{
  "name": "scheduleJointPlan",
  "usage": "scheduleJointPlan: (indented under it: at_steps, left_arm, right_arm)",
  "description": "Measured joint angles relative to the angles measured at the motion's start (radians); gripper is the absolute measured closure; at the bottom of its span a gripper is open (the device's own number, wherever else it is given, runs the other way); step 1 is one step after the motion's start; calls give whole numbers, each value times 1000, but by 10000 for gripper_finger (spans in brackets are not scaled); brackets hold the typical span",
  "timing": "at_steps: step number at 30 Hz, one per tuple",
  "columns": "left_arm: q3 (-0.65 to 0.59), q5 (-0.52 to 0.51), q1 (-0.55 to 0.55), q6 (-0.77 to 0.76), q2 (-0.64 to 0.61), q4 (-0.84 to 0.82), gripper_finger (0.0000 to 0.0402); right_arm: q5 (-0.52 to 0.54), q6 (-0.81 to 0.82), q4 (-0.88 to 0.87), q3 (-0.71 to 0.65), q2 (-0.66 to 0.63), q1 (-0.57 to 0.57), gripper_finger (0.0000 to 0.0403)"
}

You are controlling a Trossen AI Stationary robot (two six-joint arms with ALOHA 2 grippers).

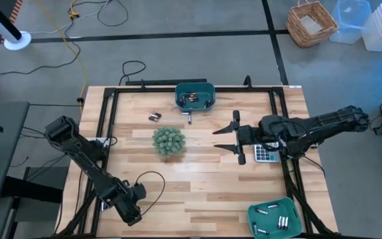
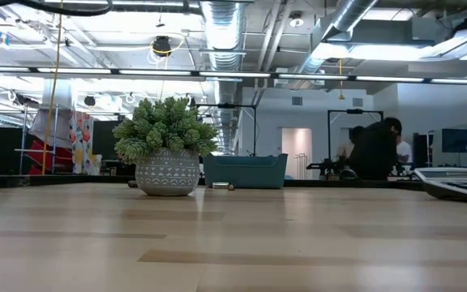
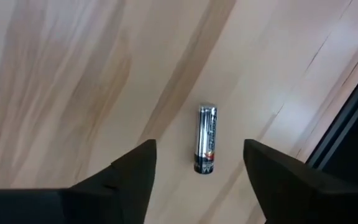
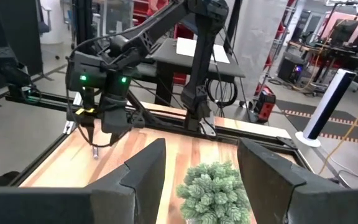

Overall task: Sort batteries
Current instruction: Put the silver battery into the green bin

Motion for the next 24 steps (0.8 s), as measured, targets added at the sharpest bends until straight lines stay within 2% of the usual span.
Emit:
scheduleJointPlan:
  at_steps: [6, 17, 20, 24]
  left_arm:
    - [0, 40, -4, 15, 56, 52, 150]
    - [5, 37, -10, 15, 155, 49, 151]
    - [4, 2, -12, -3, 157, 35, 168]
    - [3, -42, -13, -20, 162, 27, 227]
  right_arm:
    - [0, 1, -10, 0, 0, 3, 188]
    - [0, 12, -10, 0, 0, 2, 188]
    - [0, 12, -10, 0, 0, 2, 188]
    - [0, 12, -11, 0, 0, 2, 188]
